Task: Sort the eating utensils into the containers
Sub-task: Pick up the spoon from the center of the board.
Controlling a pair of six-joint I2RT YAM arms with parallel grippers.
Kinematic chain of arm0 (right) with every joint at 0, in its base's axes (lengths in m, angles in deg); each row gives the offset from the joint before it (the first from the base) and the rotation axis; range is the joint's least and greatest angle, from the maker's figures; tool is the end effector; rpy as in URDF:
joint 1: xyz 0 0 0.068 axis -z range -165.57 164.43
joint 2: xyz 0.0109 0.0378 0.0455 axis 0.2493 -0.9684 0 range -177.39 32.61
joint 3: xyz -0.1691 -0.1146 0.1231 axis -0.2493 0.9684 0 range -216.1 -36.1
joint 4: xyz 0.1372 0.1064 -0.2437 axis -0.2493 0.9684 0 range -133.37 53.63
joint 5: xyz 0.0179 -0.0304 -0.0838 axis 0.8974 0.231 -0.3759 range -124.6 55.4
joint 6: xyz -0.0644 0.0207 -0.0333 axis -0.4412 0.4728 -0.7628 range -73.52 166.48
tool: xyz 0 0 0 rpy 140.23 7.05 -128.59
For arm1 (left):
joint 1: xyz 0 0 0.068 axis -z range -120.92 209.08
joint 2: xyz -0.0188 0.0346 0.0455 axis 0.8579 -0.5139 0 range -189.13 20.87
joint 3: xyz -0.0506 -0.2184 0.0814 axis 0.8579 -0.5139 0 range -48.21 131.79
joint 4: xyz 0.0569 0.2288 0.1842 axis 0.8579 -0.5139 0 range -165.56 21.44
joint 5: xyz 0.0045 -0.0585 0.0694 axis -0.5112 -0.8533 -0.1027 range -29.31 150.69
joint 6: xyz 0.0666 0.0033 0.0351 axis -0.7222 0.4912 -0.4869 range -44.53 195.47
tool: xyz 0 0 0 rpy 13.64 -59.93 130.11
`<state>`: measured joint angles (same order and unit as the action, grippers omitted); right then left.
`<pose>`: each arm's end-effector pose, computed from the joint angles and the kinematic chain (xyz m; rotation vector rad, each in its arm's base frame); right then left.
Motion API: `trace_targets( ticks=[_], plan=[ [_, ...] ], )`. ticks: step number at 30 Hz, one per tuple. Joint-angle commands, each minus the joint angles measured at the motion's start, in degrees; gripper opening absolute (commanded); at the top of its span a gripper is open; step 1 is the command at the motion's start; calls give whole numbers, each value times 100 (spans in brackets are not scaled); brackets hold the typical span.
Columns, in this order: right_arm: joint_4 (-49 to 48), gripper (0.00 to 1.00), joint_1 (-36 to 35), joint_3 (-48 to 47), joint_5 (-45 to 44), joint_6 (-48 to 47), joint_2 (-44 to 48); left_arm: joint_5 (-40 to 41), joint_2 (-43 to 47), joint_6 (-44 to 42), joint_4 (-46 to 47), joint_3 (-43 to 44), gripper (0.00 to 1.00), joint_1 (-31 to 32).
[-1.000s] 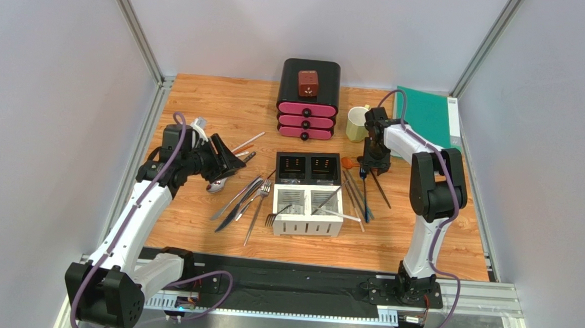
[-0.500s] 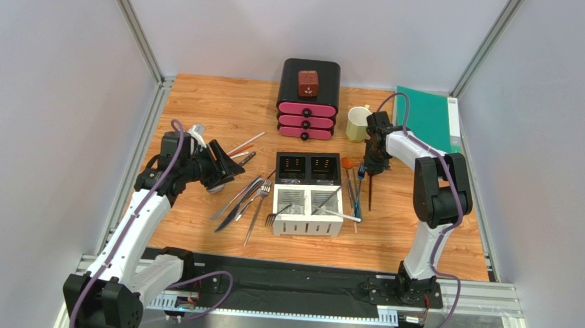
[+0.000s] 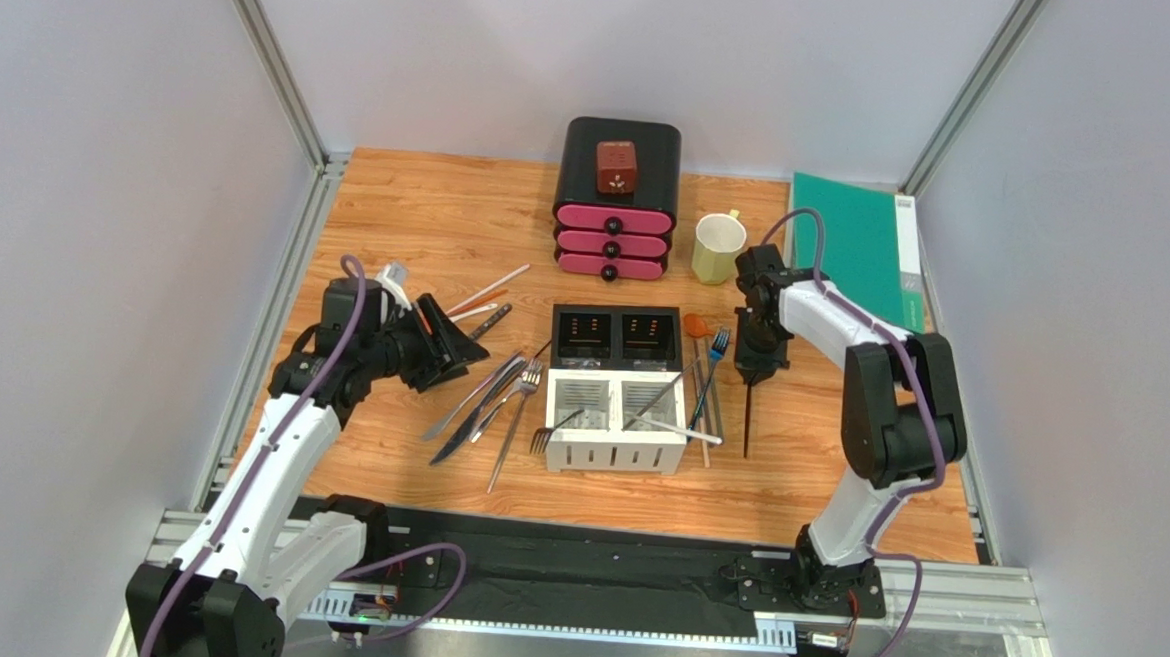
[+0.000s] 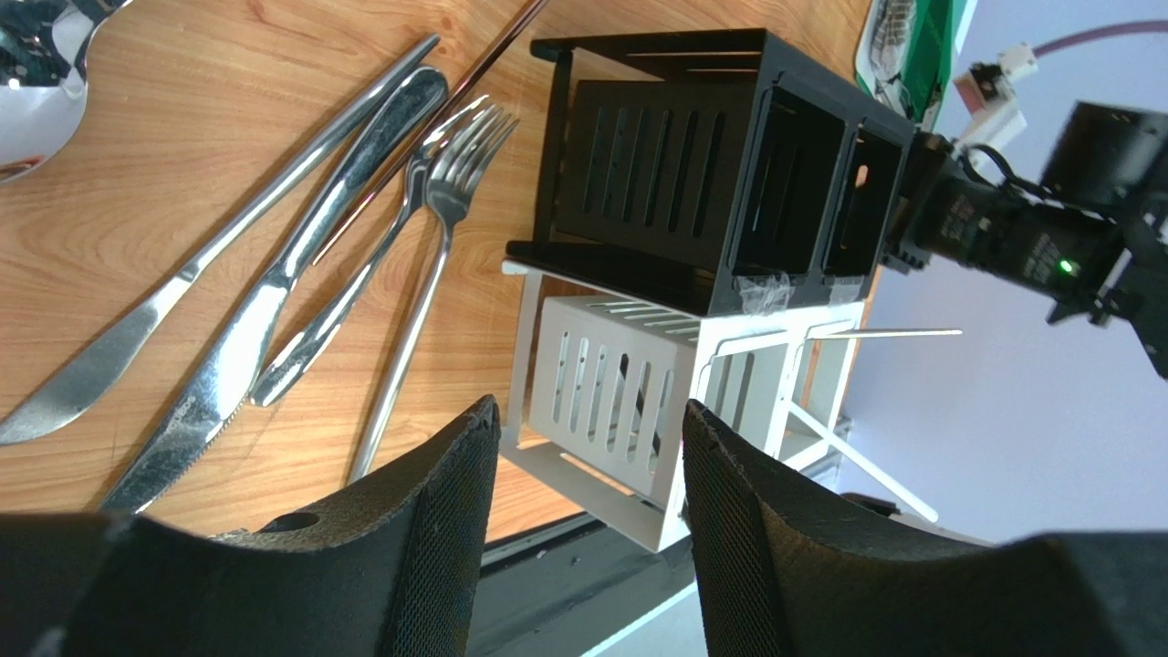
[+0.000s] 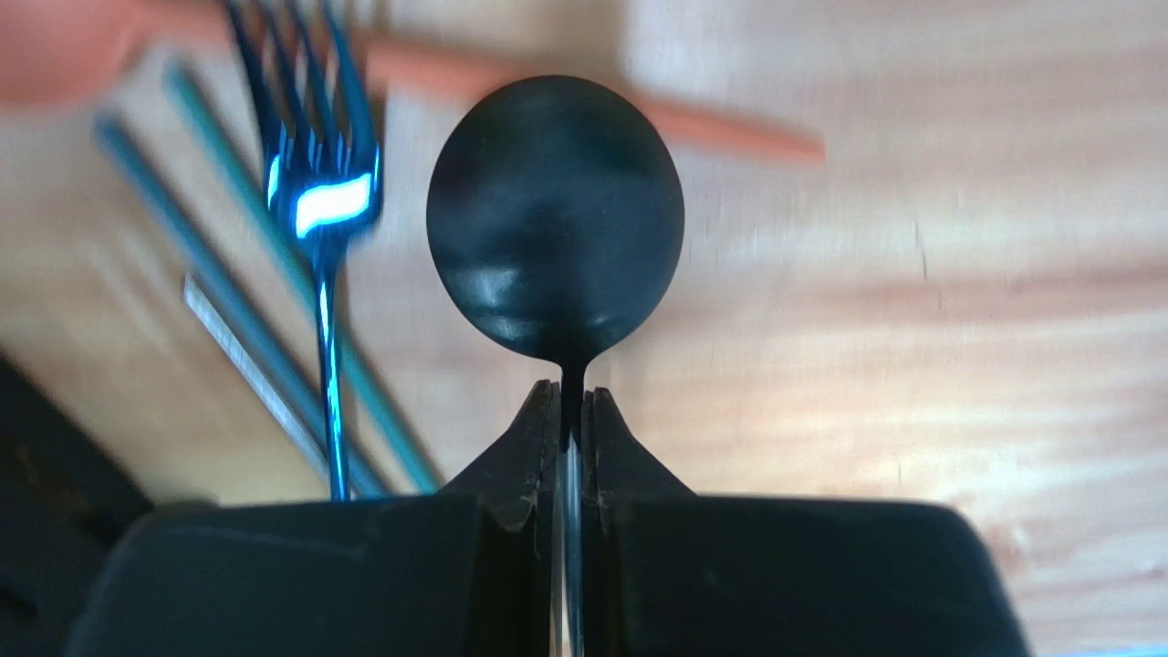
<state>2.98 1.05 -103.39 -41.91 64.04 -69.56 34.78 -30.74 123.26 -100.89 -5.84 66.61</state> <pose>0.3494 0.0748 0.0876 0.1221 2.9553 -0.1216 0.2613 -0.0627 0.2190 -0.5950 2.3474 -0.9935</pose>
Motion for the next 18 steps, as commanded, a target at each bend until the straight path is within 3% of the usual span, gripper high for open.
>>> trace_targets(
  ticks=[1, 9, 18],
  plan=[
    [357, 0, -190, 215, -78, 195, 970, -125, 187, 151, 166, -132, 58, 29],
    [655, 0, -261, 348, -130, 300, 1884, -195, 389, 134, 175, -273, 58, 29],
    [973, 0, -366, 15, -237, 529, 2983, 42, 1197, 117, -448, -246, 59, 29]
  ],
)
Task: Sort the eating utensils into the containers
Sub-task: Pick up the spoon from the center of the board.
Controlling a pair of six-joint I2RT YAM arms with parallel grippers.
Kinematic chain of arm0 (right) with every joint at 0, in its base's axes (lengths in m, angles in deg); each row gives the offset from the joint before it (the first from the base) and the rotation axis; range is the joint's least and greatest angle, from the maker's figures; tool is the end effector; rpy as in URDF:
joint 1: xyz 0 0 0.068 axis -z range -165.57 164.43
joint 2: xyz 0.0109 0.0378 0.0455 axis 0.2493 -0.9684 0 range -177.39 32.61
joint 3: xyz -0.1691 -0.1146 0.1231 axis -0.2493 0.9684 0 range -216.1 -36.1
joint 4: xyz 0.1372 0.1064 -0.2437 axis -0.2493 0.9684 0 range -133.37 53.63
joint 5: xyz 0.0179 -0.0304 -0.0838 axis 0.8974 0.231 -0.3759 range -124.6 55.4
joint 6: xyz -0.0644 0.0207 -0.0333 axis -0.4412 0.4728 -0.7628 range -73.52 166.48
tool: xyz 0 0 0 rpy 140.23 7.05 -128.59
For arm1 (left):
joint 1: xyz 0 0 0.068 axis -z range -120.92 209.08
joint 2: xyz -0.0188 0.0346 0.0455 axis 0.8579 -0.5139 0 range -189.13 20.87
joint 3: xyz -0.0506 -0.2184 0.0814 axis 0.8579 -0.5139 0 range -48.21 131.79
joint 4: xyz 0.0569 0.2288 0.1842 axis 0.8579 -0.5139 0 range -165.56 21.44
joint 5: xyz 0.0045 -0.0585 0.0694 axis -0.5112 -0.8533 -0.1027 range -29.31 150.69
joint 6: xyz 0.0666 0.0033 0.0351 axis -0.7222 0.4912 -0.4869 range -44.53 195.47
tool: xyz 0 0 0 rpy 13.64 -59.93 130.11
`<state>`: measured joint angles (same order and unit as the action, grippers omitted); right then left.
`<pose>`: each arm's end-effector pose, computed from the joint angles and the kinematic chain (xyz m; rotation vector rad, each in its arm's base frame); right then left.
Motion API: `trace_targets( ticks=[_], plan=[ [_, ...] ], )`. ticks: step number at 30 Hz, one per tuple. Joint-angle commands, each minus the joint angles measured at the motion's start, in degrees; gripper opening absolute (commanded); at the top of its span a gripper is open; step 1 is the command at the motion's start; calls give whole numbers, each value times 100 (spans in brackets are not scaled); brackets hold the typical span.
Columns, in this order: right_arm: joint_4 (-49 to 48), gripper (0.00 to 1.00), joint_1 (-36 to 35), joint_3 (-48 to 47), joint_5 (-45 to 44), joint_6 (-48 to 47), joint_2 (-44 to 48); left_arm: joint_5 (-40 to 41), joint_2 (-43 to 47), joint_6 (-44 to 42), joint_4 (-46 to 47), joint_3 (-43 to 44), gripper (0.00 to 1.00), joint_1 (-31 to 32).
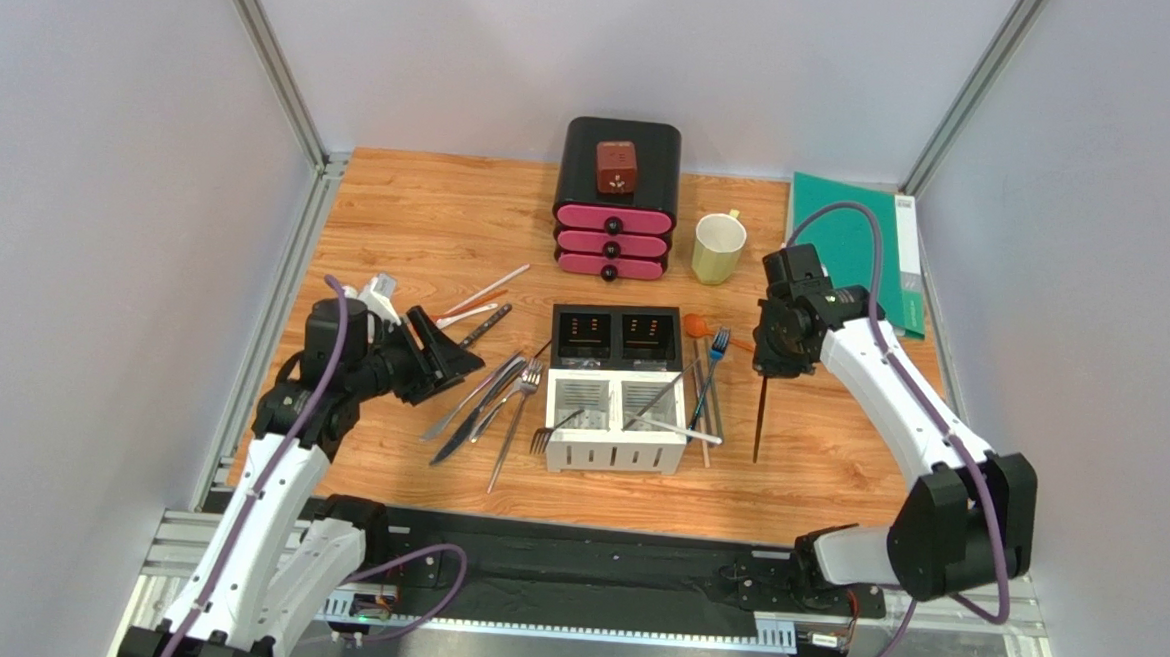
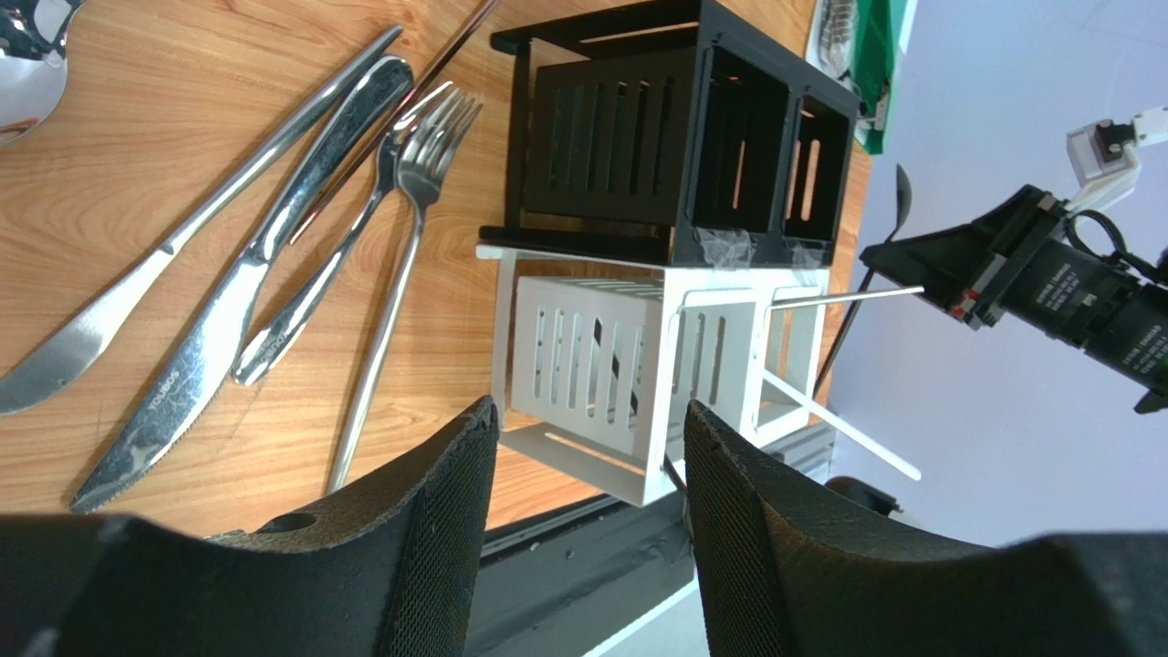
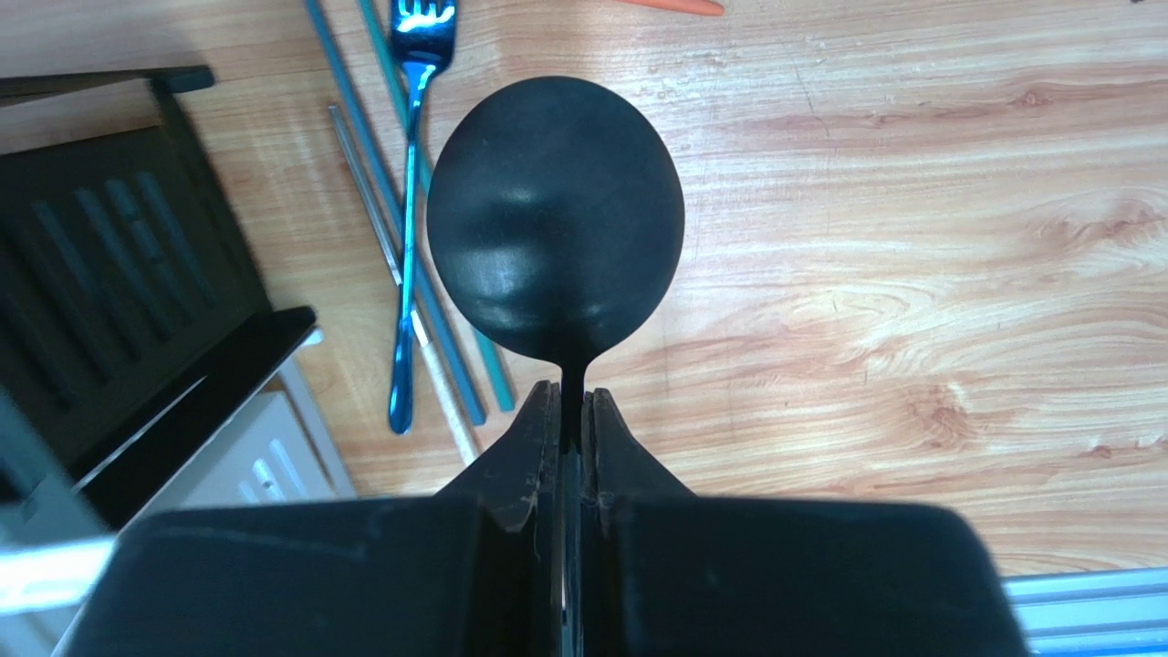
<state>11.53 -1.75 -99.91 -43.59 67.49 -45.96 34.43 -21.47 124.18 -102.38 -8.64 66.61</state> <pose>0.3036 0.0777 0.1945 0.1548 2.7516 -0.0477 0.2381 -0.0599 0.2355 -0.5612 2.2682 -1.0275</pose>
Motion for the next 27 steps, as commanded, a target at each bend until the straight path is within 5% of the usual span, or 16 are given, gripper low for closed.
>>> trace_targets(
  ticks=[1, 13, 19, 27],
  plan=[
    [83, 0, -104, -351, -33, 184, 754, 69, 375, 25, -387, 7, 59, 29],
    [-470, 0, -684, -1124, -797, 35, 1423, -19, 1228, 121, -985, -283, 60, 29],
    [-1611, 0, -842, -1634, -867, -378, 1212, 51, 1413, 183, -1153, -257, 60, 29],
    [-3896, 0, -1299, -995, -569, -932, 694, 217, 1405, 113, -1451, -46, 60, 29]
  ],
)
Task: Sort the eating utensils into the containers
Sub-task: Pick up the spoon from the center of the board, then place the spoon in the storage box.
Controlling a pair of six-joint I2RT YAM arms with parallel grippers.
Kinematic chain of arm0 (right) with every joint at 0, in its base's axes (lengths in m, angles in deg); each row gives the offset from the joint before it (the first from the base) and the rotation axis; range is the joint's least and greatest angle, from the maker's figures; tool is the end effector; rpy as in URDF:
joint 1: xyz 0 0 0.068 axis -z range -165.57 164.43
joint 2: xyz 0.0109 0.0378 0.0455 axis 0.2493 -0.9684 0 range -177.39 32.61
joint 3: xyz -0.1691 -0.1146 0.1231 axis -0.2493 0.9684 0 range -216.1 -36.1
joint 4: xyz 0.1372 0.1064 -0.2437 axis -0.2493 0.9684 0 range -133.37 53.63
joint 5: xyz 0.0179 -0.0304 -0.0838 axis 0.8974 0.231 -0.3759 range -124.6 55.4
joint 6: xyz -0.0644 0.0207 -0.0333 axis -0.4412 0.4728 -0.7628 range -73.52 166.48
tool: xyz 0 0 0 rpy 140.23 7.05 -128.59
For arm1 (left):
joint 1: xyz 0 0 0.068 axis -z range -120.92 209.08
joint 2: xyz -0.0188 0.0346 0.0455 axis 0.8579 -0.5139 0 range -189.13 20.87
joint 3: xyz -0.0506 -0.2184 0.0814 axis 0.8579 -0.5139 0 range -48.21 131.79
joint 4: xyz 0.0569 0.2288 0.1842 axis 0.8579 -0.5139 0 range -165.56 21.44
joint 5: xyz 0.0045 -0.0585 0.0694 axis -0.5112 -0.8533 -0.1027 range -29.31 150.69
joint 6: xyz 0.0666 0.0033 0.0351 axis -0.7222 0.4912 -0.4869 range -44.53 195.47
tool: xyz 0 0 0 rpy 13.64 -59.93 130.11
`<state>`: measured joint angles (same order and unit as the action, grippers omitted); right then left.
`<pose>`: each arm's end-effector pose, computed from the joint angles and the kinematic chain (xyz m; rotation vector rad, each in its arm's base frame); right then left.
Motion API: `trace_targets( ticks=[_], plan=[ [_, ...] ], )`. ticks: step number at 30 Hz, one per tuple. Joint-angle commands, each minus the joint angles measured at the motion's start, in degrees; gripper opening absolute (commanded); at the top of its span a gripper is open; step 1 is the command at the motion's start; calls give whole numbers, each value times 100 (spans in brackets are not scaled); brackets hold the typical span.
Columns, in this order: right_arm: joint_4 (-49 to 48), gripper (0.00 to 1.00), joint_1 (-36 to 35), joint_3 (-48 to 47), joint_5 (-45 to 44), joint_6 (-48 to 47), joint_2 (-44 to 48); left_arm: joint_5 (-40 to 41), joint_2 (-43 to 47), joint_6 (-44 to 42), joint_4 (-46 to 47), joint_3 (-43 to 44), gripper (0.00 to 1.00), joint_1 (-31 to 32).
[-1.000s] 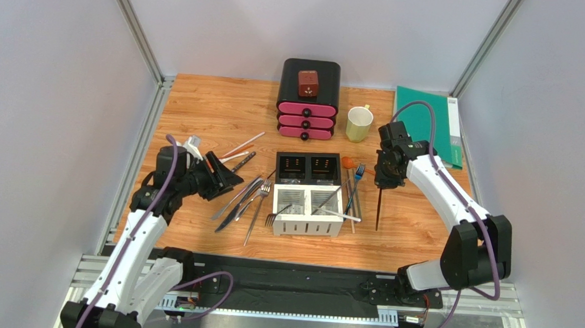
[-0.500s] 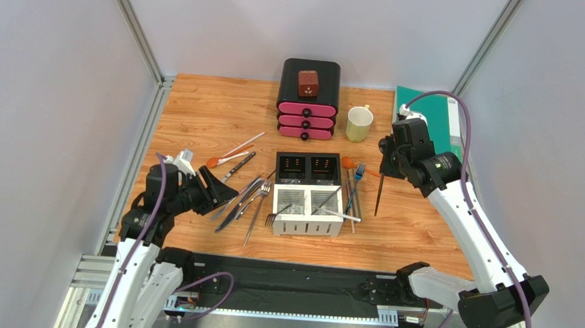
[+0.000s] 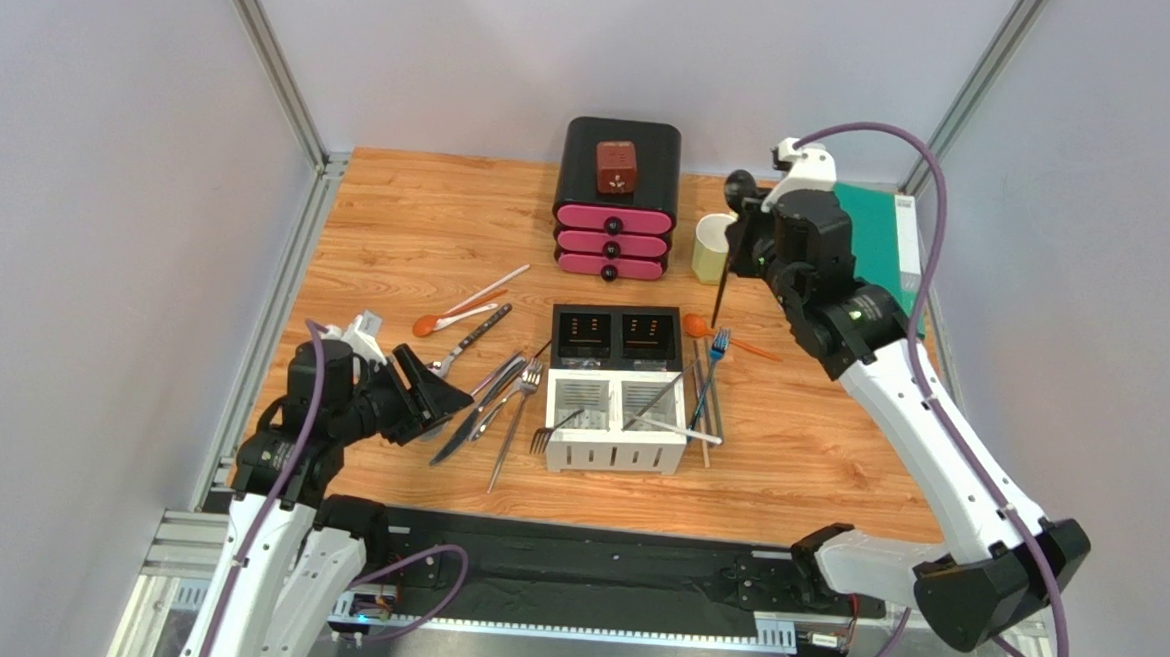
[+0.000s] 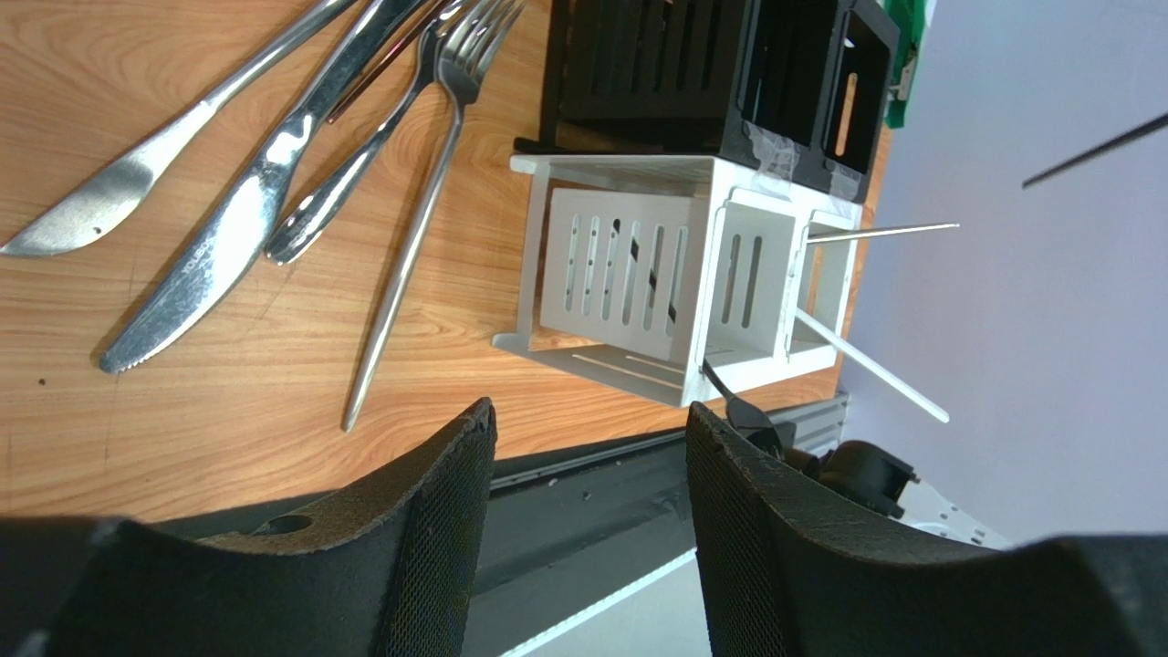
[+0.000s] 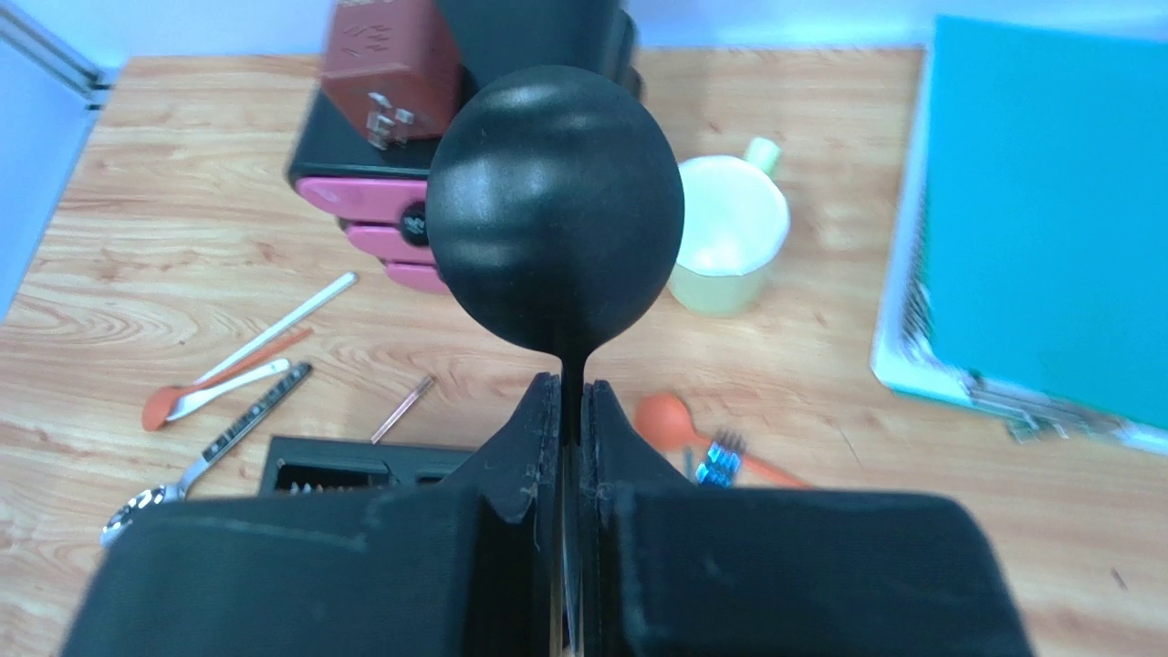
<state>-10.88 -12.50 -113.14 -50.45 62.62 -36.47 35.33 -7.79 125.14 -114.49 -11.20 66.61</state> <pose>0.3068 0.1364 0.3697 -0.0099 1.9877 0.2108 0.1917 -0.0529 0.2437 -0.6000 2.2790 -1.0145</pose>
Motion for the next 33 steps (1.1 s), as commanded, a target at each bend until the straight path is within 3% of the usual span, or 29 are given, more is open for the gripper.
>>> trace_targets(
  ticks=[1, 5, 9, 23, 33],
  plan=[
    [-2102, 0, -320, 460, 135, -480, -299, 154, 28, 8, -276, 236, 60, 29],
    [-2852, 0, -496, 681, 206, -630, -676, 242, 54, 34, -390, 297, 60, 29],
    [-2818, 0, -558, 549, 276, -568, -993, 374, 45, -19, -566, 412, 60, 29],
    [-3539, 0, -874, 1541, 276, -375, -1046, 471, 54, -98, -724, 447, 60, 29],
    [-4241, 0, -1314, 2499, -181, -287, -914, 603, 89, -423, -1163, 780, 60, 29]
  ],
)
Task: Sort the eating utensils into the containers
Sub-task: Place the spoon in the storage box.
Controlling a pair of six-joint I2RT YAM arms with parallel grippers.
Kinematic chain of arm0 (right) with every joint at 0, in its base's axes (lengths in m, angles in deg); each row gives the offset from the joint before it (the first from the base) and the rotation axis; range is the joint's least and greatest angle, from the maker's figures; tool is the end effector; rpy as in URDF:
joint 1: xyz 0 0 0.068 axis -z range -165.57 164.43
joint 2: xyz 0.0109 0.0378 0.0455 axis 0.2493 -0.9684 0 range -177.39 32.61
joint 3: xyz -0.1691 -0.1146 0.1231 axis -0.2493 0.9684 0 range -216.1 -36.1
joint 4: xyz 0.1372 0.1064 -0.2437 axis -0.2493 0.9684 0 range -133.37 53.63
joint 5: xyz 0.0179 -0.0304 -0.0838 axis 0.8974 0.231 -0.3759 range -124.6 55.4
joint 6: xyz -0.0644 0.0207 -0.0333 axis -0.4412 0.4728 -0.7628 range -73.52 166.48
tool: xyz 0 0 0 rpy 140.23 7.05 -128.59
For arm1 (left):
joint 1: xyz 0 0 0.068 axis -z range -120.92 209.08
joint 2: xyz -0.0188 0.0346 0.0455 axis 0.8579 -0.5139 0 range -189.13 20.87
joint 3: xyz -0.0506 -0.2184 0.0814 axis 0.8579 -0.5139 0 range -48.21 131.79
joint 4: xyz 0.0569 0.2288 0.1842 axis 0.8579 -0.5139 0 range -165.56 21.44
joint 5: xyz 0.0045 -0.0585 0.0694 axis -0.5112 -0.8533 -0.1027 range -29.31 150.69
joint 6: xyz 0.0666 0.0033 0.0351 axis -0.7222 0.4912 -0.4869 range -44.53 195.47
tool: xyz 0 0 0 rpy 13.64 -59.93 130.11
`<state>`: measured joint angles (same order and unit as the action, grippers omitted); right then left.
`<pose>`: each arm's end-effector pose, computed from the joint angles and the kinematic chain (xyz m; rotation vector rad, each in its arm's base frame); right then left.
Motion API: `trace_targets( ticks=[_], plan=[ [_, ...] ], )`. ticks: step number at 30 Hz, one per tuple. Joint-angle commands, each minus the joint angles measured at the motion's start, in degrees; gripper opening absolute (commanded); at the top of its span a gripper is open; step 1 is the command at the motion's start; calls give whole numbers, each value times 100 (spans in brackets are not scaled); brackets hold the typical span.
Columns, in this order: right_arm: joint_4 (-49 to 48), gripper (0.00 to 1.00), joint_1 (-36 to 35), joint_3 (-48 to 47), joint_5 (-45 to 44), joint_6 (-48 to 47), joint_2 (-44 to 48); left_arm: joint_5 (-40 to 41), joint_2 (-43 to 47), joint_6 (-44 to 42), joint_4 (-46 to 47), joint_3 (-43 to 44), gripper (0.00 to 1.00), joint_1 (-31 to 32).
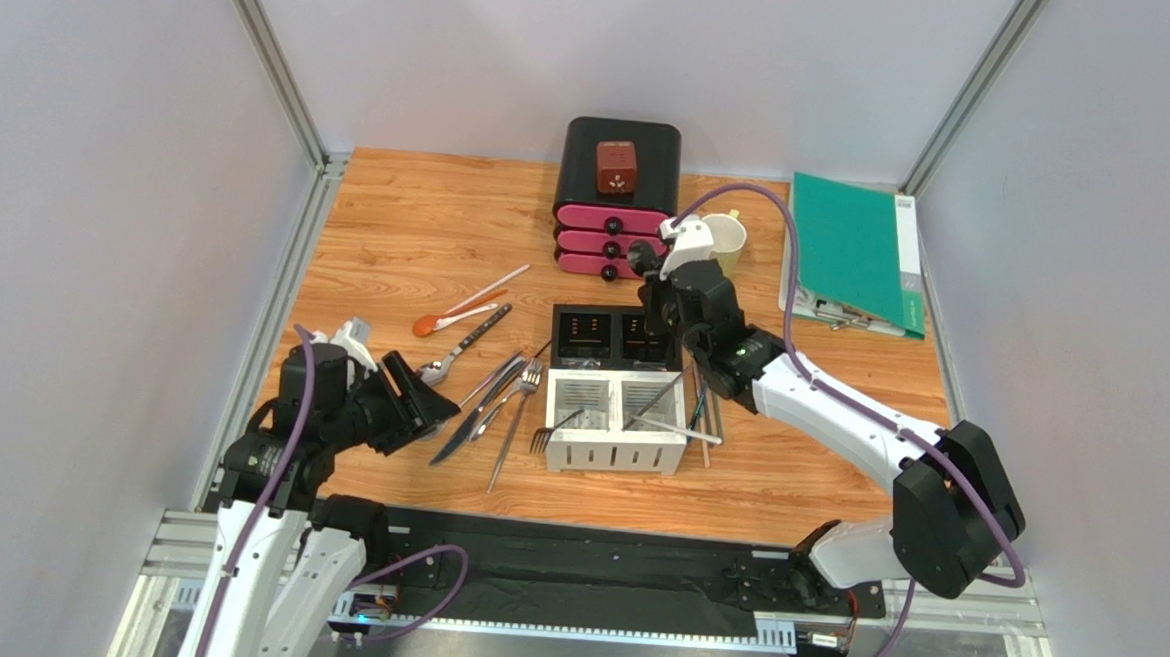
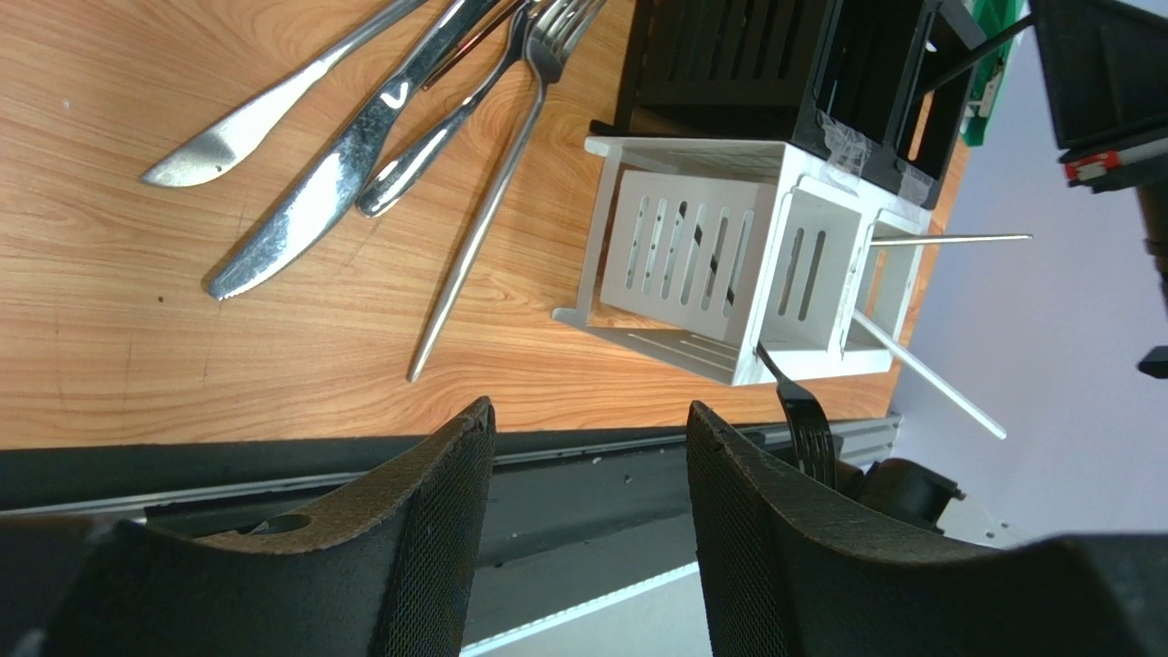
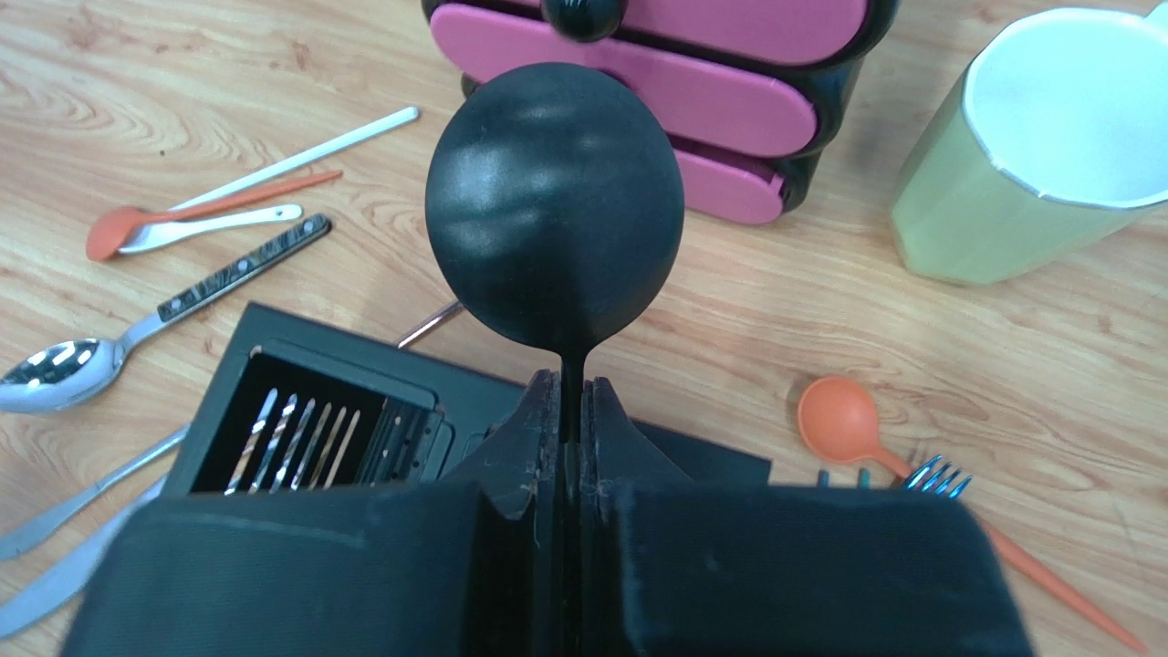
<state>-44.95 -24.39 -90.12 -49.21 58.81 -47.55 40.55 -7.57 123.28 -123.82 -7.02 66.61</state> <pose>0.3112 0.2298 0.2106 -0.2969 1.9769 0.3222 0.1780 -0.0457 0.2535 -0.6559 2.3377 -0.8750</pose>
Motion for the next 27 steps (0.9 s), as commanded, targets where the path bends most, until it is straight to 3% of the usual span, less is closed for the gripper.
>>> trace_targets(
  ticks=[1, 11, 21, 27],
  plan=[
    [-922, 0, -142, 268, -358, 93, 185, 89, 76, -255, -300, 381, 60, 29],
    [-1213, 0, -415, 700, -683, 234, 132, 256, 146, -518, -731, 636, 60, 29],
    [-265, 1, -485, 499, -789, 612, -201, 318, 138, -633, -819, 680, 60, 29],
    [26, 14, -520, 585, -780, 735, -79, 309, 173, -598, -810, 610, 60, 29]
  ],
)
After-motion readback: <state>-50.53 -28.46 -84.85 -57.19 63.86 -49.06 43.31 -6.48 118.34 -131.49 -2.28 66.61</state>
